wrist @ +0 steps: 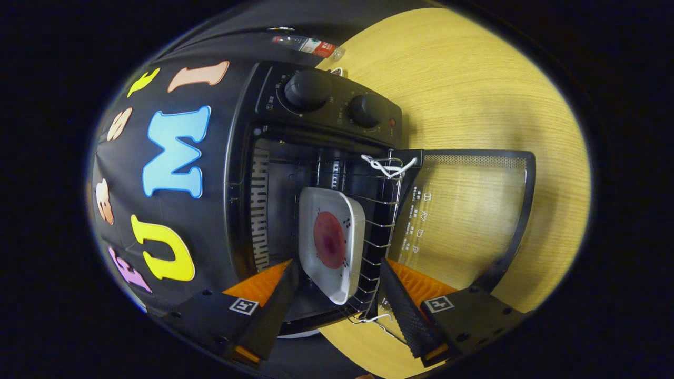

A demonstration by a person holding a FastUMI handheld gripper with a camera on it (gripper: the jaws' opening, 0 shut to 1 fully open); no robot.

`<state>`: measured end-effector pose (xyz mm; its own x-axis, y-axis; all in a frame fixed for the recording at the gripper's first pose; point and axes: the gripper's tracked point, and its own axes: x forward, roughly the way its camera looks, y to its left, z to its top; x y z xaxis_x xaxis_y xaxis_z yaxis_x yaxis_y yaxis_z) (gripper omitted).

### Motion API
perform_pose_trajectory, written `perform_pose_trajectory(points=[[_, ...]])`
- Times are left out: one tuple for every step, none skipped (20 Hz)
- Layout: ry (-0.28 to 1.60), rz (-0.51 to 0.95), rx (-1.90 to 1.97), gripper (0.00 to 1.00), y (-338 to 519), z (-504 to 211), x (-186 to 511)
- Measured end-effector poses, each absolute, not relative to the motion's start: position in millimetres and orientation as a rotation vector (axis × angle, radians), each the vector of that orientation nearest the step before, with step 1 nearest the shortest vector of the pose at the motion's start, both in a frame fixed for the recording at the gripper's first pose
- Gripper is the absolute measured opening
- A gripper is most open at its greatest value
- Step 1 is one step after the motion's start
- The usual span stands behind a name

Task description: Open the toaster oven, put the food inside, and close the toaster oven door.

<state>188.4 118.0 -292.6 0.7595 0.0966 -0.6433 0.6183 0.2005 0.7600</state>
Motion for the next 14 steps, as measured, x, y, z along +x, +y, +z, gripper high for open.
perform_pose_trajectory(points=[[0.669,-0.391,1.319,0.98,119.3,-292.9,182.3],[0.69,-0.375,1.303,0.98,121.7,-291.9,176.1],[0.707,-0.348,1.275,0.98,125.7,-289.0,170.1],[0.734,-0.312,1.224,0.98,129.1,-286.2,163.9],[0.754,-0.274,1.156,0.98,131.1,-283.8,157.3],[0.772,-0.238,1.085,0.98,131.9,-281.1,151.2],[0.781,-0.217,1.03,0.98,131.3,-278.6,144.5],[0.792,-0.188,0.986,0.98,132.0,-275.1,138.4],[0.801,-0.164,0.948,0.98,132.9,-273.1,132.9],[0.813,-0.143,0.91,0.98,133.4,-272.0,126.5],[0.822,-0.123,0.869,0.98,133.9,-272.1,119.8],[0.835,-0.103,0.823,0.98,134.0,-272.9,112.8],[0.848,-0.083,0.779,0.98,133.6,-274.1,106.1],[0.863,-0.064,0.74,0.98,134.6,-275.9,98.8]])
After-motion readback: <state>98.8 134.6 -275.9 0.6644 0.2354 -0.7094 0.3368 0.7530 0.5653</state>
